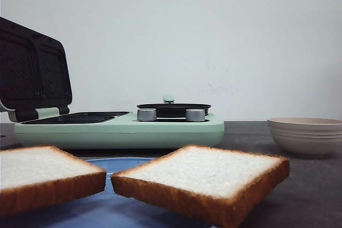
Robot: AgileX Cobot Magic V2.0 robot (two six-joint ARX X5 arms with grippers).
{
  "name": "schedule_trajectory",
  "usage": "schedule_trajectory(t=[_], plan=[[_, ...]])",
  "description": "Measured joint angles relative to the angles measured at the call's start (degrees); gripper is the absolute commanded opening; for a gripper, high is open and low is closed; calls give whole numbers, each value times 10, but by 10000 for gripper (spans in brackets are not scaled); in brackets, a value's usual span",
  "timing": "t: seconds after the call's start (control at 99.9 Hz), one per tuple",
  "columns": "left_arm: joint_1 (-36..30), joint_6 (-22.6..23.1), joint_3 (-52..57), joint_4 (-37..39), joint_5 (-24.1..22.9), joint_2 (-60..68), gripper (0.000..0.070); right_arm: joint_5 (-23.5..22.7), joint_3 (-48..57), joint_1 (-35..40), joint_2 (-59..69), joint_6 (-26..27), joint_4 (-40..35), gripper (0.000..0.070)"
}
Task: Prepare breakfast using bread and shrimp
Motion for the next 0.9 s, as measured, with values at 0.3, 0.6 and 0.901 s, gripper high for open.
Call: schedule_trajectory(t=[0.3, 0.6, 0.901], plan=[[0, -99, 40, -27, 81, 4, 13, -116, 13, 0, 0, 199, 82, 0], [-7, -59, 223, -67, 82, 120, 13, -133, 129, 1, 42, 214, -9, 0], [-27, -32, 342, -87, 92, 237, 15, -139, 258, 1, 127, 128, -64, 0]])
